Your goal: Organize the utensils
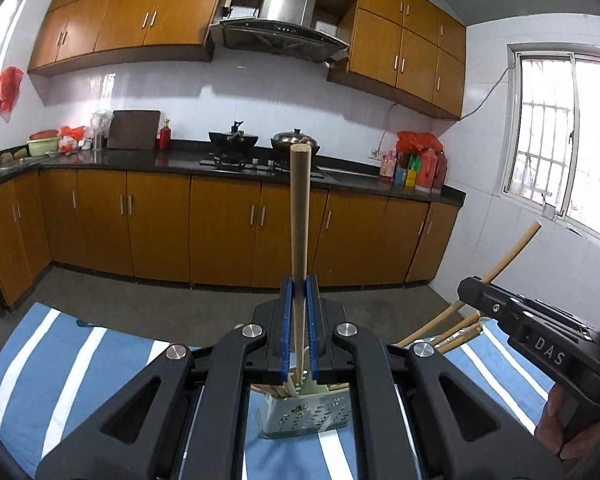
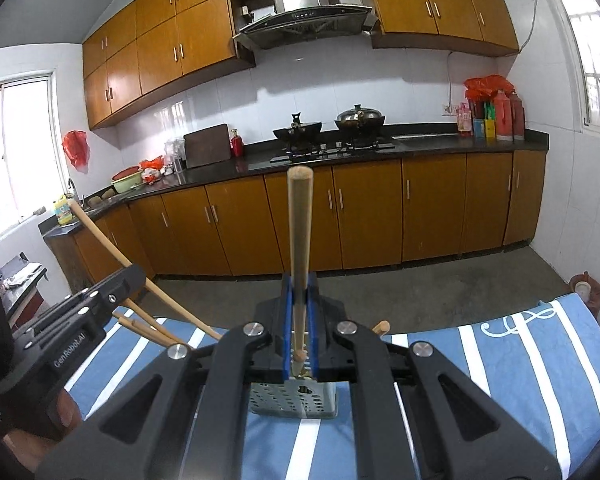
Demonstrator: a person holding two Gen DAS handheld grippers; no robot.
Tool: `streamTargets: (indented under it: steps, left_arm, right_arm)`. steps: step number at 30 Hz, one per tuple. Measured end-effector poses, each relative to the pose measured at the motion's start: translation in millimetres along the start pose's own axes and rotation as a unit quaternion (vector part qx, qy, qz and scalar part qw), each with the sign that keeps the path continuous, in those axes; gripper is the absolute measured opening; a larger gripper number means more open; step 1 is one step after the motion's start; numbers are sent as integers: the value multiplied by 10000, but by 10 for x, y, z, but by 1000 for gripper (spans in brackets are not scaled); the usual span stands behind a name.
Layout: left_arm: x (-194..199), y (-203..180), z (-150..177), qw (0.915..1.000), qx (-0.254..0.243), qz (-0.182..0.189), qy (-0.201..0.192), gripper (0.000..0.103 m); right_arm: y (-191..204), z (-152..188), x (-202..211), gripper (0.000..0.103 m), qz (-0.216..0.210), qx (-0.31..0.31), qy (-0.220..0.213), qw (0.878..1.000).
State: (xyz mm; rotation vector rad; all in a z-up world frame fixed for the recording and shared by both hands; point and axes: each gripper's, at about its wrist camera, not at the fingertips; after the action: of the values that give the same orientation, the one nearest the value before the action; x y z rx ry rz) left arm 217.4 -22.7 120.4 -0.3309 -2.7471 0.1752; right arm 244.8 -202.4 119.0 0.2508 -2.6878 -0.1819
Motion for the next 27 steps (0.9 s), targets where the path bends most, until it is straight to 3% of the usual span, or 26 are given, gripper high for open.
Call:
streamTargets:
  steps: [3, 5, 6, 8, 10, 16, 21, 24, 26, 27]
  left_arm:
    - [-74, 14, 20, 9999, 14, -39, 133, 7]
    - [-61, 22, 24, 9998, 86, -13, 155, 8]
    - [-46, 31, 16, 9999, 88, -13, 136, 9]
    - [-1, 53, -8, 9999, 81, -52, 69, 26]
    - [91, 80, -41, 9999, 119, -74, -48, 35]
    - [352, 165, -102, 9995, 111, -147, -241, 35]
    - [621, 281, -15, 9991, 57, -302, -285, 43]
    - [754, 339, 84, 9989, 34, -360, -283, 57]
    - [868, 384, 174, 9987, -15, -412, -285, 75]
    - [925, 398, 218, 9986, -38, -434, -308, 80]
  right_arm:
    - [-10, 7, -18, 11, -16, -71, 30, 10000]
    - [-5, 10, 15, 25, -29, -110, -15, 9999]
    - [-9, 14, 42, 26, -19, -119, -68, 9999]
    - [-29, 18, 90, 26, -17, -134, -114, 9998]
    - [-49, 20, 155, 26, -30, -181, -170, 9997]
    - [-61, 86, 411, 39, 55, -136, -385, 9992]
    - [-76, 268, 691, 58, 125, -71, -605, 9981]
    - [-74, 411, 834, 74, 101, -82, -666, 9977]
    - [-47, 525, 945, 93, 164, -34, -789, 9967]
    - [-24, 581, 1003, 96, 234, 12, -886, 9958]
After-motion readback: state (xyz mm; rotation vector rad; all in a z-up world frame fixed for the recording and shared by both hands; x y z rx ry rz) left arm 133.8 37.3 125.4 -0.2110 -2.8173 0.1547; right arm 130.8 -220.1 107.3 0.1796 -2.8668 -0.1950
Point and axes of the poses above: each gripper's, at about its wrist camera, not at the fingertips, and x roughly against the way its jaws point, y to its left, z to its underside, and after that the axes turned 2 degrees about y, right-handed
